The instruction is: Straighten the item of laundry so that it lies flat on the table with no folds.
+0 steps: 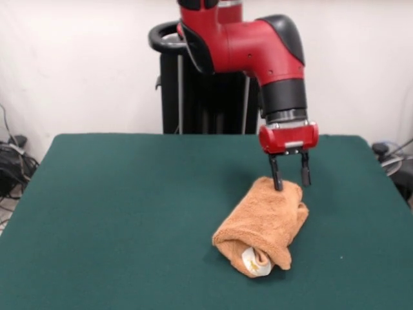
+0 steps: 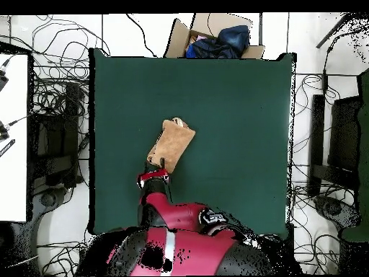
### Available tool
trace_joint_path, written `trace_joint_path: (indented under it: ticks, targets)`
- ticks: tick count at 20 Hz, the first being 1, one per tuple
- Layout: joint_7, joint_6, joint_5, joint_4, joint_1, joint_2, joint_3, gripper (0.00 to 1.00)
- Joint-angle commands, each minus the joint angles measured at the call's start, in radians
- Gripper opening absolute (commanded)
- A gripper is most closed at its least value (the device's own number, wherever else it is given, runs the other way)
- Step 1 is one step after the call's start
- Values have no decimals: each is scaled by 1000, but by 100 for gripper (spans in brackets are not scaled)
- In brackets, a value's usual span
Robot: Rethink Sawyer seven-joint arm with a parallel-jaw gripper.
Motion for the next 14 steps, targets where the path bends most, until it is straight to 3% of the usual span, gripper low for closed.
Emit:
trace_joint_path:
  ticks: [1,7,14]
  targets:
    - [81,167,96,-151,78,45,-41,100]
    - [78,207,125,-170,121,56,-79,100]
    - [41,291,188,-161,219,7,-198,100]
